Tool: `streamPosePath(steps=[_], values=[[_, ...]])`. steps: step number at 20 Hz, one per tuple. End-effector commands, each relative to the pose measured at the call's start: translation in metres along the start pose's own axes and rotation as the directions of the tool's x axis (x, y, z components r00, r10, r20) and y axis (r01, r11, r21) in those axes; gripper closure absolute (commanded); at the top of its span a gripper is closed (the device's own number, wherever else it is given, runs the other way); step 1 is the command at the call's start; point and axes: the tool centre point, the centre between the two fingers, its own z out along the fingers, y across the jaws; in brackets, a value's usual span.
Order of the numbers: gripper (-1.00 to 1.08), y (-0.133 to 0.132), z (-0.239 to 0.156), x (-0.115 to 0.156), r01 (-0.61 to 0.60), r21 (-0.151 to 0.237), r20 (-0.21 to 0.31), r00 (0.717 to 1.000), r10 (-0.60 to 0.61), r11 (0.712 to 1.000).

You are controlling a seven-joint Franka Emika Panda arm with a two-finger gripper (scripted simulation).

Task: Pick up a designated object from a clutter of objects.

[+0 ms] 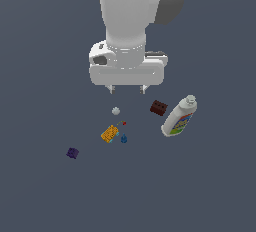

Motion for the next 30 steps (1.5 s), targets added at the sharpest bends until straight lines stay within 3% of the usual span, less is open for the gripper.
streamPosePath(steps=[1,10,16,23,30], values=[[-0.92,0.000,0.000,0.000,0.000,0.000,0.000,1.000,0.000,1.000],[-0.92,-0.029,-0.002,0.002,0.007,0.015,-0.011,1.000,-0.007,1.000],[-0.92,-0.025,0.000,0.004,0.004,0.015,-0.011,1.000,-0.004,1.000],[-0.92,-0.006,0.015,0.023,-0.017,0.020,-0.010,1.000,0.017,1.000],[-0.92,0.035,0.048,0.054,-0.057,0.024,-0.009,0.998,0.057,0.998]])
